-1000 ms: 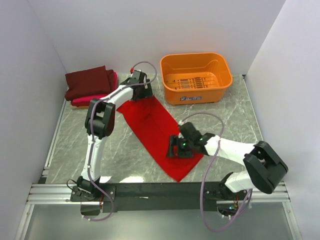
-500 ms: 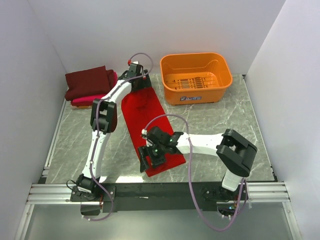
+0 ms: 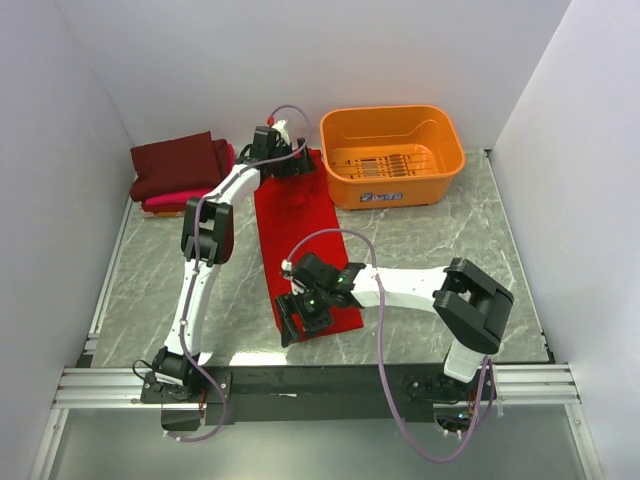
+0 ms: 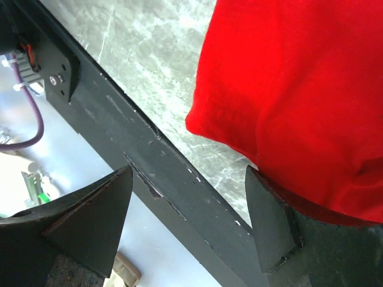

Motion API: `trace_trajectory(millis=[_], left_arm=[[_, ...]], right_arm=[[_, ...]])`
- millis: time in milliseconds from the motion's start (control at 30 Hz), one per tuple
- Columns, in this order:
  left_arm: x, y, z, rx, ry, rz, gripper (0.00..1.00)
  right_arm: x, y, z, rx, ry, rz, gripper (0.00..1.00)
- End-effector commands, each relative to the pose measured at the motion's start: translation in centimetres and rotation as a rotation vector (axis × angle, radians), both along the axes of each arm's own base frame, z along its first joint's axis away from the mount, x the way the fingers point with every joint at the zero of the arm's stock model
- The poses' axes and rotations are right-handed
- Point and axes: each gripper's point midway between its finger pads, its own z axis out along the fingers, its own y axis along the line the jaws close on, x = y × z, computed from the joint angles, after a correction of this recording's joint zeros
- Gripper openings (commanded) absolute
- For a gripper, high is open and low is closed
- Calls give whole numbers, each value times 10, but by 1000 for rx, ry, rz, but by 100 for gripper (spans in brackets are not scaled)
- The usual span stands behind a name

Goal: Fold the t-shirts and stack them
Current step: Fold the tshirt

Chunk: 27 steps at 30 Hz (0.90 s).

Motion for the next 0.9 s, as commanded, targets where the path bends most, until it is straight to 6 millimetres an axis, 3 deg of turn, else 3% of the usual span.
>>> trace_trajectory(millis=[0,100,133,167,200,300,367,400,467,500,567,600,733,767,800,833,867], left_arm=[[0,3,12,5,-24,-36,99],[0,6,45,-6,-66,-22,99],[0,8,70,-10,-101,-10,99],[-2,11,79,-6,-99,0,99],[-4,13,102,-14,-120,13,99],[-21,15,139,-32,-121,16,99],[-33,17,148,-39,-108,16,99],[-40,21,171,-49,-128,36,99],[-46,28,180,-33,-132,69,99],[-53,31,201,-38,-160,77,99],[-62,36,207,-30,-149,91,99],[-70,37,221,-39,-163,91,100],[-100,48,216,-27,-82,161,99],[-114,49,189,-15,-10,170,100],[-130,49,200,-57,-3,178,99],[-143,46,196,-75,14,169,99],[-162,46,160,-73,74,165,99]], right_arm=[[21,12,25,31,-98,-8,82],[33,16,39,18,-154,-17,82],[41,19,48,24,-192,-31,82],[44,18,53,24,-213,-34,82],[46,16,56,13,-226,-42,83],[60,10,74,16,-296,-100,83],[71,1,85,24,-326,-160,83],[75,-3,88,30,-328,-184,83],[78,-17,90,35,-324,-230,83],[82,-28,90,31,-320,-264,83],[86,-42,89,28,-319,-304,84],[90,-56,88,23,-321,-339,84],[95,-93,77,13,-296,-440,84],[97,-101,74,5,-289,-461,84],[95,-112,68,-7,-287,-475,84],[101,-123,65,-21,-287,-509,84],[100,-128,61,-32,-283,-515,84]])
